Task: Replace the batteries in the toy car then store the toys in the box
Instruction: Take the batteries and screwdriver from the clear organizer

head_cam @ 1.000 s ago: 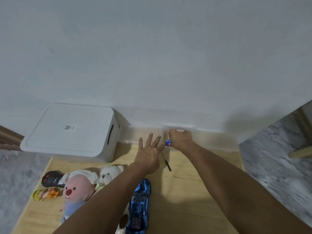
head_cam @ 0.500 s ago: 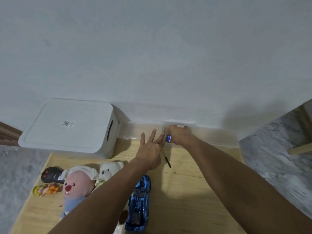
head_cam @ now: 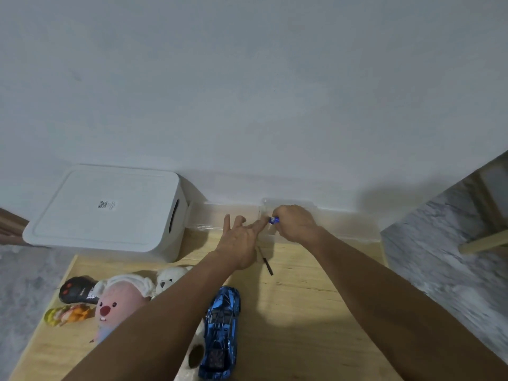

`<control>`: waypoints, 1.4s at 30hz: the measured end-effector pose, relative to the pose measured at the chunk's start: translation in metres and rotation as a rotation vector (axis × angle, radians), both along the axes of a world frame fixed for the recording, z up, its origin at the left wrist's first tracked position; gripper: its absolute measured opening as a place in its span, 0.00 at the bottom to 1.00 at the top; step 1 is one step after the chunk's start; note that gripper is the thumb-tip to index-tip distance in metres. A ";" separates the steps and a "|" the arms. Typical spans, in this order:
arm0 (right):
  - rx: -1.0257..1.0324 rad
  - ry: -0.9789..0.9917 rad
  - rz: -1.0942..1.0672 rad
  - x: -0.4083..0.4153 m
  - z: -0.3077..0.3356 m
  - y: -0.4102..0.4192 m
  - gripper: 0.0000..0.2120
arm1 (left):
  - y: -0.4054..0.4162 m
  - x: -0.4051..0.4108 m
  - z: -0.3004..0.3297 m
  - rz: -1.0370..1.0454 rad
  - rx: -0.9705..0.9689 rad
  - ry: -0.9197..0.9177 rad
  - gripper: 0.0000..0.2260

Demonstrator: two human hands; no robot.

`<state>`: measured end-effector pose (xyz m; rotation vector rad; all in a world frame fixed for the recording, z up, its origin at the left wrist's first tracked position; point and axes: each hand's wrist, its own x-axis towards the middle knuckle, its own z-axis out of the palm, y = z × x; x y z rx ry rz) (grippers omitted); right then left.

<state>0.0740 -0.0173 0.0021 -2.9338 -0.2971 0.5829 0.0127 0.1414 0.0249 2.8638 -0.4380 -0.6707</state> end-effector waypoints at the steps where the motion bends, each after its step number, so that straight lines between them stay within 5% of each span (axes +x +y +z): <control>1: 0.039 -0.023 -0.023 -0.005 0.004 -0.002 0.08 | 0.000 0.001 0.001 0.012 -0.014 -0.006 0.43; 9: 0.293 -0.188 -0.140 -0.050 0.014 -0.011 0.07 | -0.005 0.008 0.003 0.038 -0.055 -0.013 0.48; 15: 0.262 -0.079 -0.334 -0.075 0.000 -0.005 0.10 | -0.005 0.007 0.002 0.039 -0.062 -0.004 0.49; 33: 0.172 -0.106 -0.387 -0.094 -0.027 0.015 0.07 | -0.001 0.007 -0.002 0.043 -0.059 0.014 0.47; 42: 0.164 -0.123 -0.449 -0.102 -0.032 0.014 0.15 | 0.000 0.008 -0.004 0.039 -0.066 0.022 0.44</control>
